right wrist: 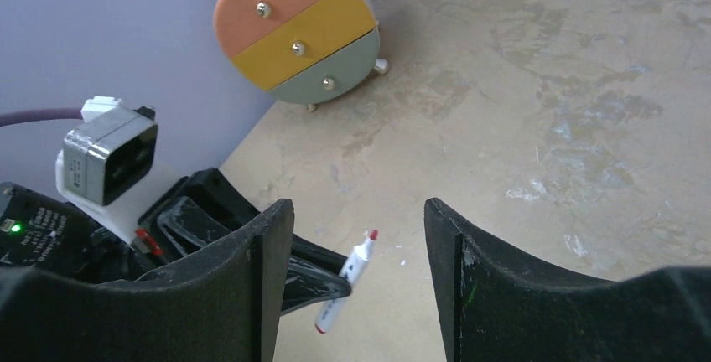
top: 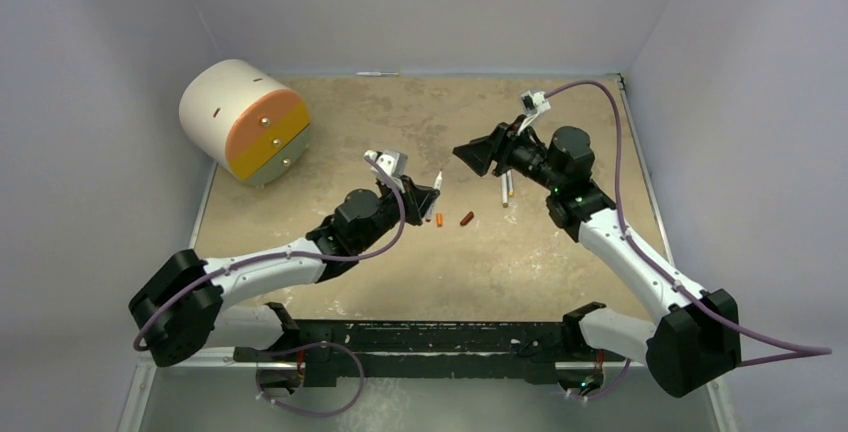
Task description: Insert the pens into the pen caps
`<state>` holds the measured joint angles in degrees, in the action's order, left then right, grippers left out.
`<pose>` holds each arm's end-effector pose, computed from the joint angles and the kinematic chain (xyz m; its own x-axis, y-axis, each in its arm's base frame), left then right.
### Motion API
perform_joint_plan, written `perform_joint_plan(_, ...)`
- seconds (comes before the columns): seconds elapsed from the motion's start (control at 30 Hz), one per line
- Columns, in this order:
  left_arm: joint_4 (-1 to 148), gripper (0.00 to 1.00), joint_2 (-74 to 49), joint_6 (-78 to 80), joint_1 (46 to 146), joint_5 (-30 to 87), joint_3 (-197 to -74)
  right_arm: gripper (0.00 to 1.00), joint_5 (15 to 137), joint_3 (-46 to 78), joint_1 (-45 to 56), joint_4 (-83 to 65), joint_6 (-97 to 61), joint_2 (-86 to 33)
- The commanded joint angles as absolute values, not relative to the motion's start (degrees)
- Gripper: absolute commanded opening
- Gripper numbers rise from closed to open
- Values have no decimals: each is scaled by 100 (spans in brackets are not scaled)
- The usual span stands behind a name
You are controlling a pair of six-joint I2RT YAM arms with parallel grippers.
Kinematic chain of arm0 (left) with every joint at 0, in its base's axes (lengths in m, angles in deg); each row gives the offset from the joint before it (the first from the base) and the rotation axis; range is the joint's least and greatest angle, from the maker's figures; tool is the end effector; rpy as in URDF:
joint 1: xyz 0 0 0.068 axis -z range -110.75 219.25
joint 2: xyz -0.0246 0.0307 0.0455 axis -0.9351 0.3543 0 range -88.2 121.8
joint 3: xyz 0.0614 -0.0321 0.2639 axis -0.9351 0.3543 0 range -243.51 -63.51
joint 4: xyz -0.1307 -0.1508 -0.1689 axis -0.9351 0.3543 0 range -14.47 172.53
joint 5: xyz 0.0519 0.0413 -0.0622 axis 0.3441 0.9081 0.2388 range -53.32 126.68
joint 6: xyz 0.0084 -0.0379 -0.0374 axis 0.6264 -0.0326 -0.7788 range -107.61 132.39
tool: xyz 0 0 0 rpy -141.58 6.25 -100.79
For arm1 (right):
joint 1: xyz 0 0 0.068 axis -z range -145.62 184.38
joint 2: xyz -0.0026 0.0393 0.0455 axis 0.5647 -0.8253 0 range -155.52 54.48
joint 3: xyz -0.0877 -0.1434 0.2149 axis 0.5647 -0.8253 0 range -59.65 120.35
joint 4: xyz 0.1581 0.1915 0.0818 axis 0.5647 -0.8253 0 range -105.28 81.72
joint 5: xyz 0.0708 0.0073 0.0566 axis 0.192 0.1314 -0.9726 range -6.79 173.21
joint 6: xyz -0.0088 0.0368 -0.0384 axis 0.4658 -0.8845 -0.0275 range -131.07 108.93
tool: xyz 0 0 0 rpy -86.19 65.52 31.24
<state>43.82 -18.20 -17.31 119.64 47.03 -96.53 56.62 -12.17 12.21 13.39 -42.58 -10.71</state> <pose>0.1771 -0.2040 0.2522 -0.3698 -0.3174 -0.8732 0.5302 0.6997 -0.4789 0.2409 0.1152 0.3431 -0.3379 0.3670 -0.8667 -0.6736 0.5488 0.4950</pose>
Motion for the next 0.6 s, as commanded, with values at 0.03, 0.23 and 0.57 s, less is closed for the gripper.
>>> perform_joint_plan(0.03, 3207, 0, -1247, -1338, 11987, 4253, -10225, 61, 5373, -1031, 1167, 1521, -4510, -1134)
perform_joint_plan(0.23, 2913, 0, -872, -1244, 11989, 4376, -10635, 61, 5647, -1137, 1127, 1359, -4408, -1143)
perform_joint_plan(0.57, 2764, 0, -698, -1195, 12028, 4289, -10877, 54, 5575, -1160, 1121, 1392, -4385, -1329)
